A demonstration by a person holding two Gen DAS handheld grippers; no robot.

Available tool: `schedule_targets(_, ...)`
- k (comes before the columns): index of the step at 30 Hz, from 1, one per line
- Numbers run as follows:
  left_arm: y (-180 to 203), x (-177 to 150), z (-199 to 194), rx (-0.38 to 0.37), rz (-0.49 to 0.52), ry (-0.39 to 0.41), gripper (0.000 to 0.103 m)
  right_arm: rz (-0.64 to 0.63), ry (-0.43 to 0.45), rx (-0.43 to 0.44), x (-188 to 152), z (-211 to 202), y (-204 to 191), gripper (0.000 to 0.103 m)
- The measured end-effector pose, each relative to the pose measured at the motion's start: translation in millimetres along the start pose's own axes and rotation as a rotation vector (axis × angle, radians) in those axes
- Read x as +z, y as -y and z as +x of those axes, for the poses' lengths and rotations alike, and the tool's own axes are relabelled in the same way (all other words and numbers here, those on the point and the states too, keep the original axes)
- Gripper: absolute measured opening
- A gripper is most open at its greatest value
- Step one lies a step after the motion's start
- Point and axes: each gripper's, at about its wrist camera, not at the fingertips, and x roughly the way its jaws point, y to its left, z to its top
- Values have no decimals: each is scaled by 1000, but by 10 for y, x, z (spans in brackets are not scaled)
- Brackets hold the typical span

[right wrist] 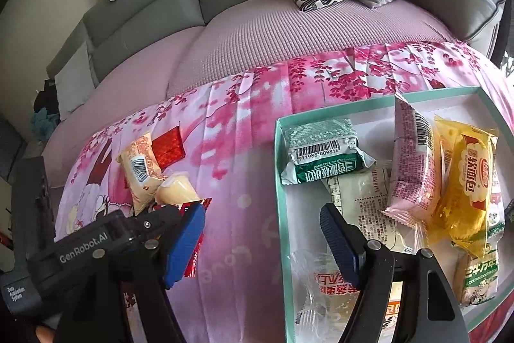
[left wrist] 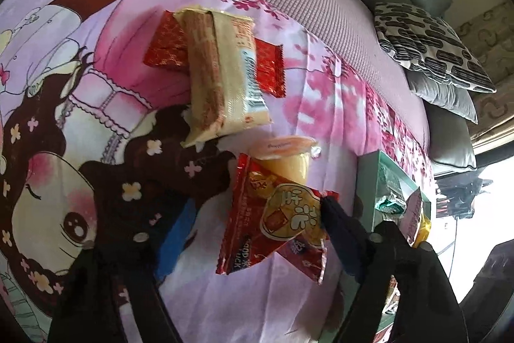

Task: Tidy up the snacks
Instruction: 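Grasp the red snack packet with the left tool, then grasp the yellow pudding cup with the right tool while the left tool holds the red packet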

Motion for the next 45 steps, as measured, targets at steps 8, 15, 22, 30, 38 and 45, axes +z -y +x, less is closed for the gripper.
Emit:
schedule_targets(8,65,-52,30,-76,2,-29,51,23,-4,-4,-2,0,56,77)
schedule_targets(15,29,-52,4,-95,-20,-31,50,21,-3,-4,-12,-2,43,77)
schedule_targets(22,-55,-41,-84,-101,-44,-28,49,20,1,-5,-6,-11,38,77)
schedule_targets(30,-128,-4,-242,-104,-75,11,49,0,3,6,-3,-36,-6,77)
schedule_targets(38,-283,68,-408,-86,-122,70,49,-49,3,31,-13,-24,-141,77)
schedule_targets(45,-493,140,-538,-21,-166,137,49,-152,13,72,-37,4,-427,65)
